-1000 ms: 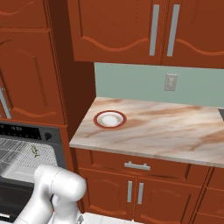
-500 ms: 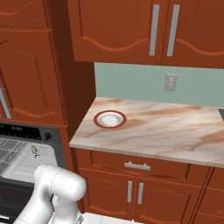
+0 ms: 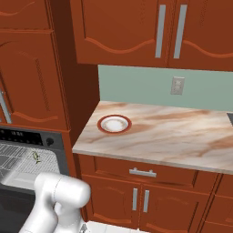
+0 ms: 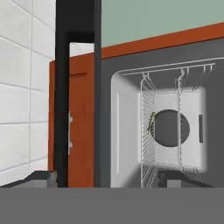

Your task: Take the fish from the oven and place it on the plate on the counter.

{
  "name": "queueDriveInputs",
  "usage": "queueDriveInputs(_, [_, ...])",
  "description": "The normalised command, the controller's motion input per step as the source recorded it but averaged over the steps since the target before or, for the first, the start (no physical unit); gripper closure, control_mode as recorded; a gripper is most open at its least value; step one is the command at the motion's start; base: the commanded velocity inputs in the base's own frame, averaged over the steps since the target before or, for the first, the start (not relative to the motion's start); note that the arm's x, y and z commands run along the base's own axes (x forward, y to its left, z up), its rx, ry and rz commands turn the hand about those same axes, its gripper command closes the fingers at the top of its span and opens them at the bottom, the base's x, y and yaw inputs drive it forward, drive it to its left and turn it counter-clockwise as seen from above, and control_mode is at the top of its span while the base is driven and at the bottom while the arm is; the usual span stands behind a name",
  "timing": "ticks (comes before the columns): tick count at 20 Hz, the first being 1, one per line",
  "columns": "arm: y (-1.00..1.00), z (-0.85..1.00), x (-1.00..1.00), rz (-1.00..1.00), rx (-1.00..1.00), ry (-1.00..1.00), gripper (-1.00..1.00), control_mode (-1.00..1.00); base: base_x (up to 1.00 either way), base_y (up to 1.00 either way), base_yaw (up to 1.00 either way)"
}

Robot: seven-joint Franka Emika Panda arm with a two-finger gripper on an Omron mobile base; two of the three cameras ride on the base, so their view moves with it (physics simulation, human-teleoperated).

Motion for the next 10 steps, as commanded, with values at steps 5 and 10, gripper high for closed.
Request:
queueDriveInputs(5, [0.00,0.94,-0.75,0.00,0.00,-0.07,-1.00,-1.00,0.00,0.00,0.00])
queueDriveInputs(10, [-0.12,0.99,-0.59,0.00,0.00,0.00,-1.00,-1.00,0.00,0.00,0.00])
